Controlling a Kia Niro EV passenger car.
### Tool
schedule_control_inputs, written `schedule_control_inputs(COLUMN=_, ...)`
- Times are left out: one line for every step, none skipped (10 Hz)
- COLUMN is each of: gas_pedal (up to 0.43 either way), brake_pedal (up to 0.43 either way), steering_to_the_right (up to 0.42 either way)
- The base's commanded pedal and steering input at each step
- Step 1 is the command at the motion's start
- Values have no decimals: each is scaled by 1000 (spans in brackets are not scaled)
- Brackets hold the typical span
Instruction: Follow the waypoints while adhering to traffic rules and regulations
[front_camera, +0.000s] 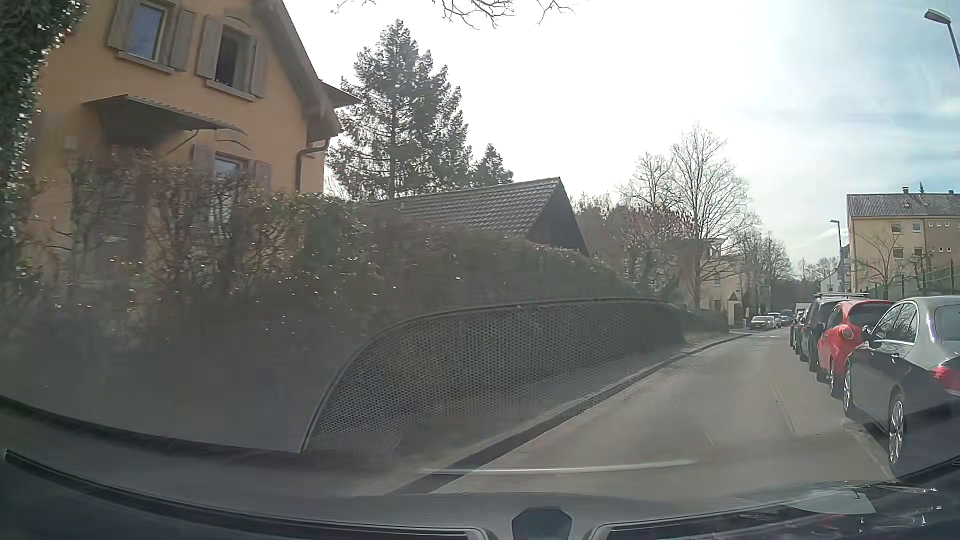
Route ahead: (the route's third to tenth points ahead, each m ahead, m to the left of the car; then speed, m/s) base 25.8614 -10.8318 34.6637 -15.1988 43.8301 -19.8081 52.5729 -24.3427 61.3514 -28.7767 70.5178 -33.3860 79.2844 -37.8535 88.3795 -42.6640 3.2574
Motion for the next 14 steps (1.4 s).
schedule_control_inputs(gas_pedal=220, brake_pedal=0, steering_to_the_right=297)
schedule_control_inputs(gas_pedal=228, brake_pedal=0, steering_to_the_right=288)
schedule_control_inputs(gas_pedal=228, brake_pedal=0, steering_to_the_right=282)
schedule_control_inputs(gas_pedal=228, brake_pedal=0, steering_to_the_right=277)
schedule_control_inputs(gas_pedal=240, brake_pedal=0, steering_to_the_right=268)
schedule_control_inputs(gas_pedal=240, brake_pedal=0, steering_to_the_right=258)
schedule_control_inputs(gas_pedal=240, brake_pedal=0, steering_to_the_right=244)
schedule_control_inputs(gas_pedal=240, brake_pedal=0, steering_to_the_right=231)
schedule_control_inputs(gas_pedal=240, brake_pedal=0, steering_to_the_right=219)
schedule_control_inputs(gas_pedal=240, brake_pedal=0, steering_to_the_right=203)
schedule_control_inputs(gas_pedal=248, brake_pedal=0, steering_to_the_right=189)
schedule_control_inputs(gas_pedal=248, brake_pedal=0, steering_to_the_right=172)
schedule_control_inputs(gas_pedal=248, brake_pedal=0, steering_to_the_right=155)
schedule_control_inputs(gas_pedal=248, brake_pedal=0, steering_to_the_right=141)
